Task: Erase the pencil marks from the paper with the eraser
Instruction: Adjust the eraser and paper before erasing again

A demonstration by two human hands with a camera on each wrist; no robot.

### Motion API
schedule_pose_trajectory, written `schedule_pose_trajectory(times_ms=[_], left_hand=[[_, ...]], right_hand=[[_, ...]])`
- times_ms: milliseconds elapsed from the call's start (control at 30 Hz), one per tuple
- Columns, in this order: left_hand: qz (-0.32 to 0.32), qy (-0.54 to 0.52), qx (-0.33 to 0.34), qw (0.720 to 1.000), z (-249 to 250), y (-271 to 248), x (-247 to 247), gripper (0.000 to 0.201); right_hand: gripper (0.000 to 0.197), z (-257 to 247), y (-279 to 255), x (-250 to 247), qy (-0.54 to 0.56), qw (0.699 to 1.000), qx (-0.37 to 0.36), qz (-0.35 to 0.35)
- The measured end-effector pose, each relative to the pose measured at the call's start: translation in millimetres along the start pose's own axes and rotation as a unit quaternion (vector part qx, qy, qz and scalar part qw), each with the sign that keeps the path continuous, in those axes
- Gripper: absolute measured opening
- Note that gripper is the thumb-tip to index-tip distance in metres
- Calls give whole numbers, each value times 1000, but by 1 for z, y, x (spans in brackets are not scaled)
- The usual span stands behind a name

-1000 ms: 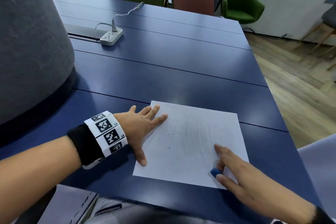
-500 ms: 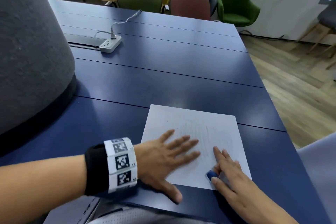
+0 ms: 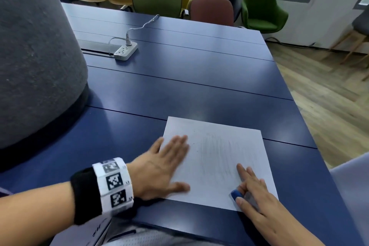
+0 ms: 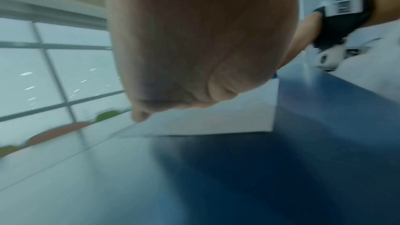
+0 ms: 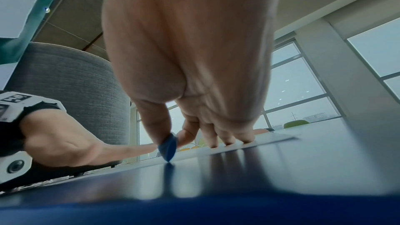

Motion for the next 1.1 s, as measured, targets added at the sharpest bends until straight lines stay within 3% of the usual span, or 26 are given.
schedule_pose_trajectory(times_ms=[67, 133, 233, 333, 400, 467, 600, 700, 767, 833, 900, 1033, 1100], left_hand=[[-14, 14, 115, 993, 34, -3, 11, 92], [-19, 3, 162, 987, 51, -7, 20, 87], [-16, -14, 68, 997, 29, -6, 19, 90], [7, -26, -63, 998, -5, 0, 6, 113], [25, -43, -110, 993, -16, 9, -7, 120], [42, -55, -100, 993, -6, 24, -24, 111], [41, -32, 18, 998, 48, 64, -34, 95], [3, -36, 53, 998, 70, 81, -18, 109], [-4, -60, 36, 998, 62, 79, -13, 101], [4, -87, -2, 996, 41, 70, -15, 87], [16, -105, -65, 992, 11, 58, -19, 87], [40, -145, -213, 966, -35, 44, -24, 95], [57, -143, -205, 967, -27, 44, -26, 96]], right_hand=[[65, 1, 1, 0, 3, 1000, -6, 8], [66, 2, 1, 1, 2, 1000, -9, 12], [65, 3, 2, 1, -2, 1000, -12, 12], [64, 3, 1, 1, 2, 1000, -14, 12], [64, 3, 2, 1, 3, 1000, -19, 14], [64, 3, 3, 2, 4, 1000, -17, 13], [62, 5, 4, 2, 8, 1000, -14, 17], [63, 6, 5, 0, 31, 999, -8, 17], [58, 7, 5, 0, 48, 999, -3, 26], [39, 7, 3, 0, 55, 998, -2, 33], [22, 5, 0, 0, 49, 998, -3, 31], [54, 1, 2, 1, 51, 998, -8, 34], [61, 3, 4, 2, 57, 998, 5, 35]])
Point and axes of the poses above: each hand's wrist, its own y-axis towards the middle knuckle, its own x-axis out of the palm, z = x × y, the point moved 5 cm from there along y, towards the middle knuckle, and after that the axes turned 13 degrees about -y, right-handed, at the moved point
